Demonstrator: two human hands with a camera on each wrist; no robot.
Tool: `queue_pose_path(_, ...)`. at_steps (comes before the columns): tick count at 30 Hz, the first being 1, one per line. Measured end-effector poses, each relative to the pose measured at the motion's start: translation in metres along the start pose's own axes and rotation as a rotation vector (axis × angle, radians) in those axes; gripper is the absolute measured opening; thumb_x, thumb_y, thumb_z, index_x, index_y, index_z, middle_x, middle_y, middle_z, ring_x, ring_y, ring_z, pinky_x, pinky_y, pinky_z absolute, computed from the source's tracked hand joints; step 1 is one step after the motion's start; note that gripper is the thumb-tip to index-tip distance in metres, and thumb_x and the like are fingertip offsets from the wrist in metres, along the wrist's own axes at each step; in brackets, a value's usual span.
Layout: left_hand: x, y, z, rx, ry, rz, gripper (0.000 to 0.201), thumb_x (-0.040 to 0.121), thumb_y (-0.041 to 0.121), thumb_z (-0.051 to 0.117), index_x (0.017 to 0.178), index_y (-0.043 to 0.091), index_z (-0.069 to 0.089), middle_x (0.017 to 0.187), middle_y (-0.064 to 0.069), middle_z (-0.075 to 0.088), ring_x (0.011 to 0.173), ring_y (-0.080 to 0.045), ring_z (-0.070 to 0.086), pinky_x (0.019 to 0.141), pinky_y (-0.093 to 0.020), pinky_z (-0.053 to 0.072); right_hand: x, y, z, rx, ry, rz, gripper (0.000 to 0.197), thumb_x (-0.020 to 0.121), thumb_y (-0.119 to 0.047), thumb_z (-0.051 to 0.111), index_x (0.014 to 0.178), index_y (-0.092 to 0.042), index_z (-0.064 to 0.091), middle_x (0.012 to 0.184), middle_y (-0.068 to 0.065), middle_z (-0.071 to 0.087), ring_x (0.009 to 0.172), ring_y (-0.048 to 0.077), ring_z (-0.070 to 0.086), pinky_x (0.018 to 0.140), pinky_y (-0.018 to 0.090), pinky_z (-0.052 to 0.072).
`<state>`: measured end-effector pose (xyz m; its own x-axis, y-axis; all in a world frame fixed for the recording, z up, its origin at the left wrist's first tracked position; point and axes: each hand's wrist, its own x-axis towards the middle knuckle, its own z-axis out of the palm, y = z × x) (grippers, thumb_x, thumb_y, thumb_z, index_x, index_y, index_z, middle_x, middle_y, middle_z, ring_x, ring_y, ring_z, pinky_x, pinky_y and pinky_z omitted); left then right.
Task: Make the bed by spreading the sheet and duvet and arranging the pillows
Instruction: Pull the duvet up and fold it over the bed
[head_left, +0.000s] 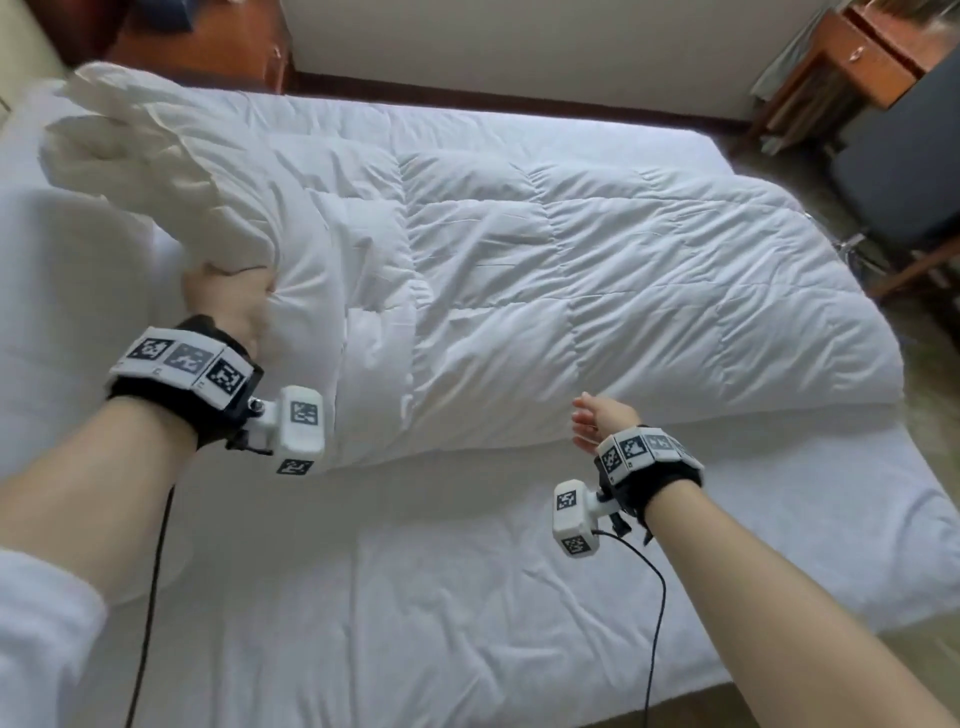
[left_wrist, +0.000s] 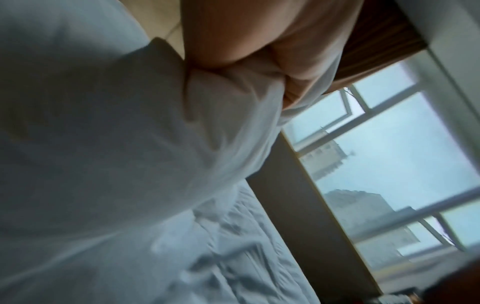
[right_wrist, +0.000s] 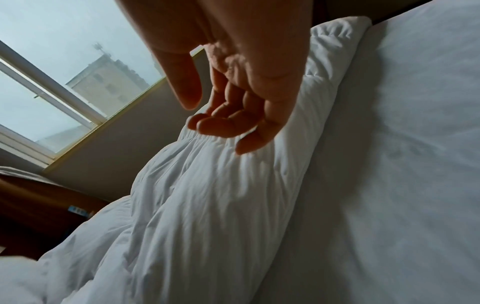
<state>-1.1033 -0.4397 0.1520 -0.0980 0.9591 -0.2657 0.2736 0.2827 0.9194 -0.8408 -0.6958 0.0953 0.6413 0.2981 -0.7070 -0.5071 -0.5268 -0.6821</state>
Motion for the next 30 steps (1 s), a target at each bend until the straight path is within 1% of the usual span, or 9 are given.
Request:
queue_pose_path(2, -0.047, 0.029, 0.060, -0.002, -0.044, 0.119, 0.026, 0.077, 0.010, 0.059, 0.056, 0.017, 0.045, 0.059, 0.002, 0.048, 0.069, -0.016, 0.051, 0.066, -0.029, 0.039, 0.014, -0.004, -0.049, -0.010, -0.043, 0.020, 0.026, 0.098, -0.018, 0.044, 0.074, -0.014, 0.052, 0.053, -0.001, 0.048, 0.051, 0.012, 0.041, 0.055, 0.024, 0.037)
queue_pose_path(5, -0.137, 0.082, 0.182, 0.013, -0.179, 0.312, 0.021, 0.074, 0.019, 0.060, 0.057, 0.016, 0.049, 0.072, -0.004, 0.056, 0.074, -0.017, 0.050, 0.065, -0.029, 0.039, 0.050, -0.032, -0.167, -0.029, -0.056, 0.006, 0.027, 0.099, -0.018, 0.043, 0.073, -0.014, 0.050, 0.033, -0.006, 0.043, 0.029, 0.005, 0.038, 0.052, 0.021, 0.029)
queue_pose_path(8, -0.217, 0.112, 0.300, -0.005, -0.442, 0.284, 0.024, 0.074, 0.033, 0.060, 0.060, 0.013, 0.055, 0.060, 0.001, 0.051, 0.064, -0.019, 0.049, 0.057, -0.027, 0.036, 0.077, -0.058, -0.277, -0.043, 0.067, -0.019, 0.030, 0.098, -0.014, 0.043, 0.069, -0.012, 0.047, 0.026, -0.005, 0.039, 0.020, 0.004, 0.033, 0.051, 0.021, 0.024)
queue_pose_path(10, -0.262, 0.111, 0.366, 0.173, -0.654, 0.342, 0.020, 0.072, 0.032, 0.065, 0.084, 0.016, 0.064, 0.072, -0.006, 0.062, 0.077, -0.023, 0.059, 0.065, -0.028, 0.039, 0.094, -0.072, -0.337, -0.040, 0.144, -0.048, 0.028, 0.097, -0.013, 0.045, 0.069, -0.013, 0.048, 0.031, -0.005, 0.042, 0.024, 0.007, 0.037, 0.050, 0.021, 0.026)
queue_pose_path(11, -0.280, 0.104, 0.391, 0.324, -0.782, 0.375, 0.037, 0.071, 0.029, 0.069, 0.106, 0.018, 0.063, 0.095, -0.011, 0.067, 0.093, -0.025, 0.062, 0.074, -0.028, 0.041, 0.100, -0.075, -0.360, -0.036, 0.167, -0.057, 0.028, 0.097, -0.014, 0.046, 0.069, -0.013, 0.048, 0.039, -0.002, 0.045, 0.031, 0.010, 0.041, 0.050, 0.021, 0.027)
queue_pose_path(14, -0.332, 0.086, 0.455, 0.658, -1.055, 0.372, 0.082, 0.082, 0.029, 0.069, 0.147, 0.012, 0.023, 0.140, -0.012, 0.046, 0.124, -0.027, 0.049, 0.100, -0.029, 0.040, 0.116, -0.074, -0.427, 0.023, 0.209, -0.044, 0.026, 0.096, -0.014, 0.046, 0.070, -0.014, 0.050, 0.061, 0.004, 0.046, 0.052, 0.017, 0.042, 0.053, 0.023, 0.033)
queue_pose_path(20, -0.358, 0.072, 0.476, 0.704, -0.978, 0.316, 0.055, 0.088, 0.022, 0.062, 0.136, 0.004, 0.043, 0.131, -0.018, 0.055, 0.116, -0.030, 0.057, 0.099, -0.031, 0.046, 0.134, -0.047, -0.500, 0.056, 0.282, 0.015, 0.030, 0.095, -0.007, 0.045, 0.065, -0.008, 0.049, 0.033, 0.000, 0.048, 0.029, 0.011, 0.046, 0.050, 0.022, 0.032)
queue_pose_path(25, -0.367, 0.057, 0.454, 0.564, -0.813, 0.261, 0.039, 0.090, 0.006, 0.057, 0.125, -0.010, 0.050, 0.095, -0.016, 0.063, 0.072, -0.017, 0.056, 0.047, -0.003, 0.044, 0.128, -0.039, -0.516, 0.089, 0.169, 0.005, 0.029, 0.097, -0.010, 0.044, 0.068, -0.009, 0.049, 0.061, 0.007, 0.042, 0.053, 0.017, 0.039, 0.053, 0.024, 0.031)
queue_pose_path(30, -0.390, 0.030, 0.429, 0.444, -0.725, 0.241, 0.030, 0.090, 0.003, 0.055, 0.116, -0.013, 0.055, 0.070, -0.004, 0.057, 0.065, -0.014, 0.054, 0.057, -0.013, 0.049, 0.115, -0.044, -0.530, 0.004, 0.116, -0.054, 0.029, 0.097, -0.012, 0.043, 0.069, -0.010, 0.048, 0.063, 0.008, 0.044, 0.054, 0.017, 0.041, 0.054, 0.024, 0.033)
